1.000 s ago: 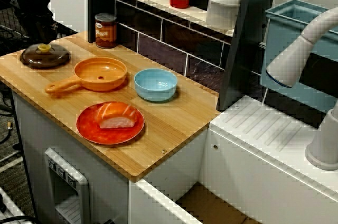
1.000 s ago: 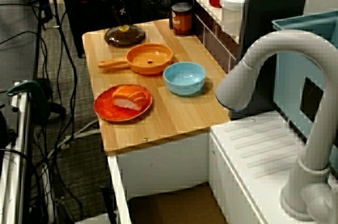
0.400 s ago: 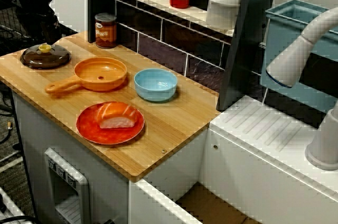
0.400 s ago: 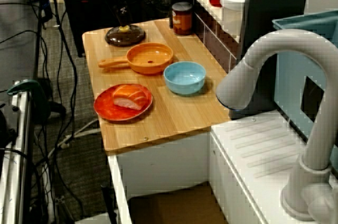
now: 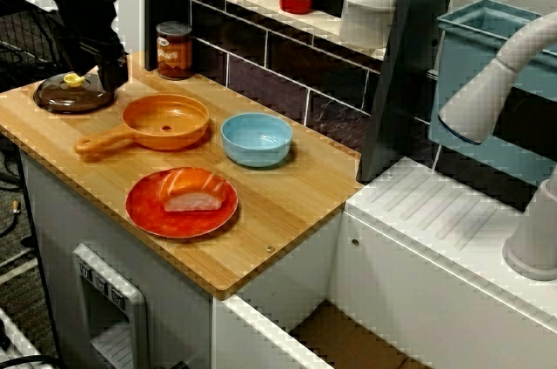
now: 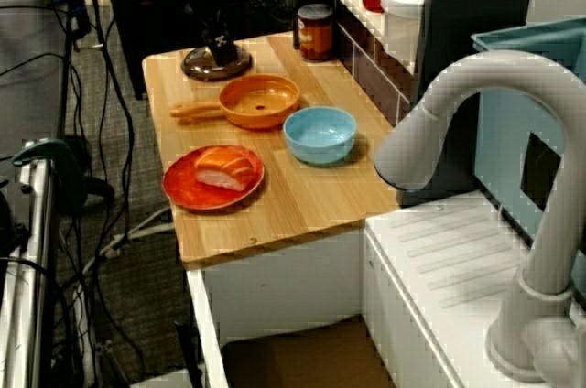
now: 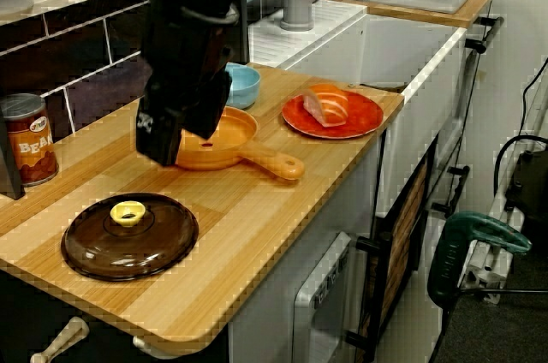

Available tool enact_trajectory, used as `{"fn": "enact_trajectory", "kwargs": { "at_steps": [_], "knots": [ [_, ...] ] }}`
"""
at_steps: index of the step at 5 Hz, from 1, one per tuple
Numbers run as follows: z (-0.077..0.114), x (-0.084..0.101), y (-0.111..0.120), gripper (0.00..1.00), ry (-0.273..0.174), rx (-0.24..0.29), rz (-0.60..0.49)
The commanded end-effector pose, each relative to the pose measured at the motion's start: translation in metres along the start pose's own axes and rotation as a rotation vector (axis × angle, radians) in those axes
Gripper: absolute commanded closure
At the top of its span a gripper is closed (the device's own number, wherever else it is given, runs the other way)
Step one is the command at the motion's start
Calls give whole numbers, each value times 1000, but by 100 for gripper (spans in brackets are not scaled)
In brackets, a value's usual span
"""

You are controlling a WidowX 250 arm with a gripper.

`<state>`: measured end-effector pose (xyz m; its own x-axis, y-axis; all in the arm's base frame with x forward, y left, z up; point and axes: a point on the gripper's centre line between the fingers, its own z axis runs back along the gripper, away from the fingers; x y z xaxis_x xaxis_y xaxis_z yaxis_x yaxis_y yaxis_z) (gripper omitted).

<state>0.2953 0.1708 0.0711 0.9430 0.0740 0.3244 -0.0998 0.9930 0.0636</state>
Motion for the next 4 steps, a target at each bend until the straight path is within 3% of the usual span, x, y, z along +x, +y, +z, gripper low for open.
{"fn": "enact_trajectory", "kwargs": {
  "at_steps": [1,3,4],
  "knots": [
    [28,0,-31,0,-48,-8,-79],
    [31,-13,-35,0,-30,-49,-203],
    [32,-22,-29,0,-29,-43,-236]
  ]
}}
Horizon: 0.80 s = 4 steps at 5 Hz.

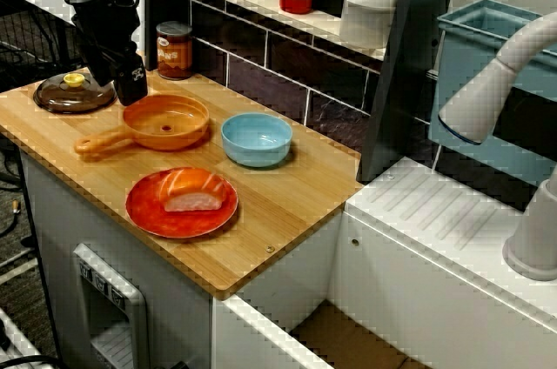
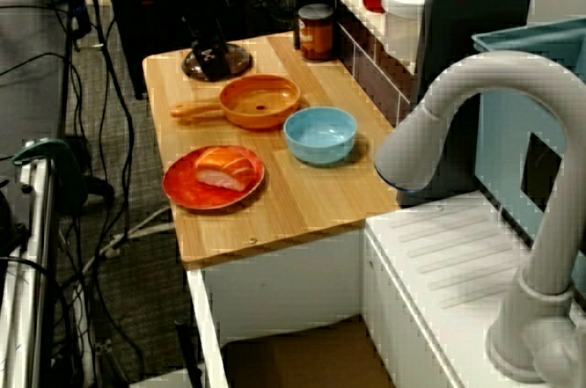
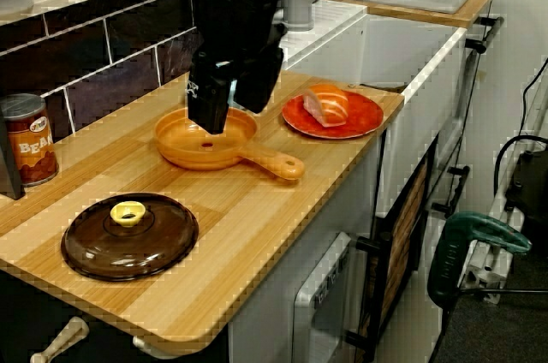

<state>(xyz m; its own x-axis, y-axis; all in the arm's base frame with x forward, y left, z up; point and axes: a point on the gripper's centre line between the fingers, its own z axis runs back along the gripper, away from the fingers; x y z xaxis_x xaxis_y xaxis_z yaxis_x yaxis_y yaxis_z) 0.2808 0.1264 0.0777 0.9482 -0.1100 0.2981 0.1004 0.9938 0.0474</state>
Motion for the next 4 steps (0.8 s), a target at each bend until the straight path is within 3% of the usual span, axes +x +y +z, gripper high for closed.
{"fn": "enact_trajectory", "kwargs": {
  "at_steps": [1,2,4],
  "knots": [
    [17,-22,11,0,-40,49,-74],
    [12,-27,10,0,-53,74,-67],
    [-4,-31,-3,0,-13,60,-66]
  ]
}}
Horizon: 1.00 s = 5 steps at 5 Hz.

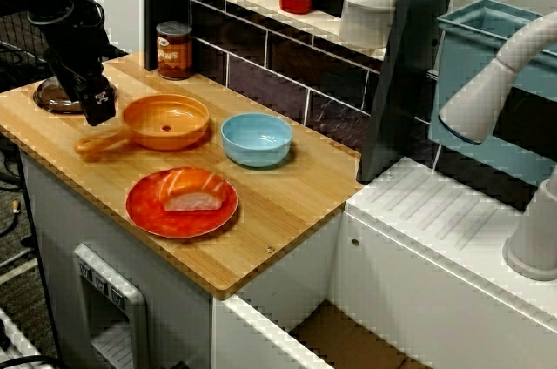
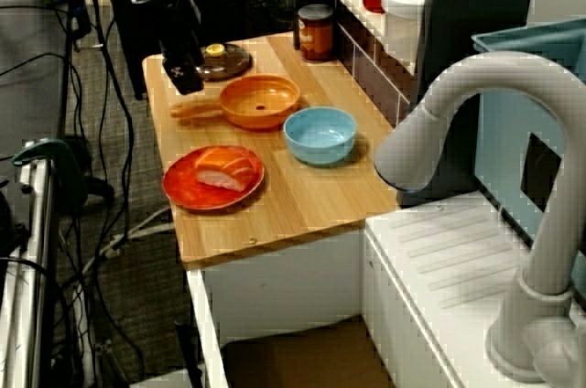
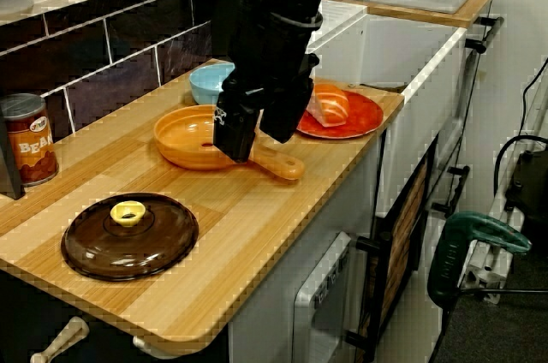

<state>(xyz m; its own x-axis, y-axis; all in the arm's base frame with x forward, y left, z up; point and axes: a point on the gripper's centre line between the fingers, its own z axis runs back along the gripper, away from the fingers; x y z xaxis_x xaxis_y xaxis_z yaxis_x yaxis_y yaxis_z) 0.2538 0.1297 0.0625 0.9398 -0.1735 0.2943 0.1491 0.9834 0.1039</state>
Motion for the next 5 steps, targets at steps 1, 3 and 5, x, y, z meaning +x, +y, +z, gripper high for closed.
{"fn": "enact_trajectory", "kwargs": {
  "at_steps": [1,3,5],
  "knots": [
    [2,0,-5,0,2,9,6],
    [-4,-4,-8,0,0,21,-3],
    [-19,-7,-11,0,15,25,0]
  ]
}}
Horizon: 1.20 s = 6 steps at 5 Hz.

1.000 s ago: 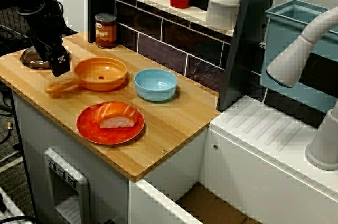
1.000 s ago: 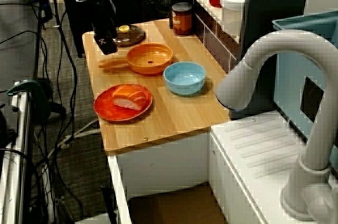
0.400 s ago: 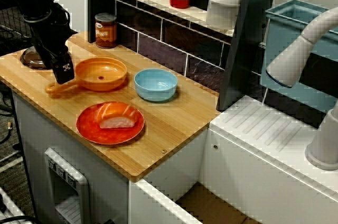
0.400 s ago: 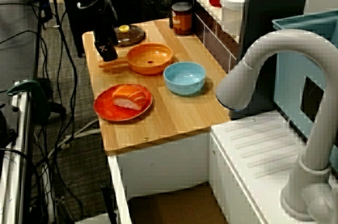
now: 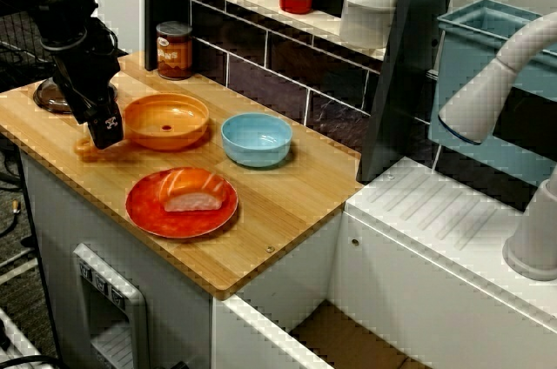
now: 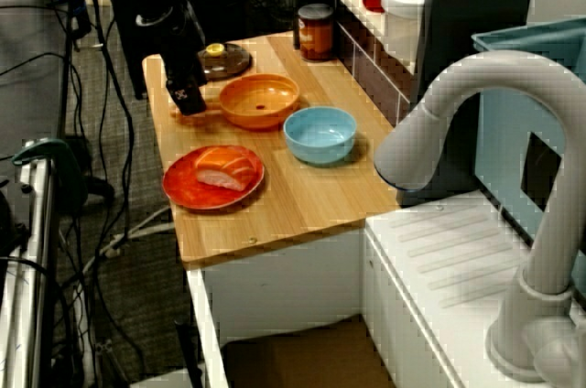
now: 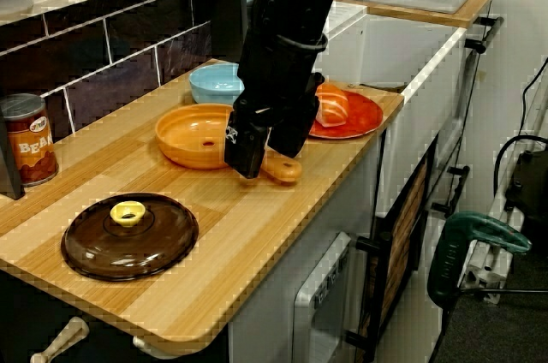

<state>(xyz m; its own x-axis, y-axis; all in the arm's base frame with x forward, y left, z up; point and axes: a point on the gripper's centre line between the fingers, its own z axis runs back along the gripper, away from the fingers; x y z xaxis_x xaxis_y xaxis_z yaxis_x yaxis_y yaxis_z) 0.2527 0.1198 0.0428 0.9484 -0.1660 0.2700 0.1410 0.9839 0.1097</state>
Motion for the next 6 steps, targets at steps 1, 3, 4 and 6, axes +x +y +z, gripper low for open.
{"fn": "enact_trajectory", "kwargs": {
  "at_steps": [1,3,4,6],
  "knots": [
    [-5,-2,2,0,-11,19,3],
    [-11,-1,6,100,2,6,8],
    [-10,2,12,100,10,-3,28],
    [-2,4,39,100,22,-48,68]
  ]
}}
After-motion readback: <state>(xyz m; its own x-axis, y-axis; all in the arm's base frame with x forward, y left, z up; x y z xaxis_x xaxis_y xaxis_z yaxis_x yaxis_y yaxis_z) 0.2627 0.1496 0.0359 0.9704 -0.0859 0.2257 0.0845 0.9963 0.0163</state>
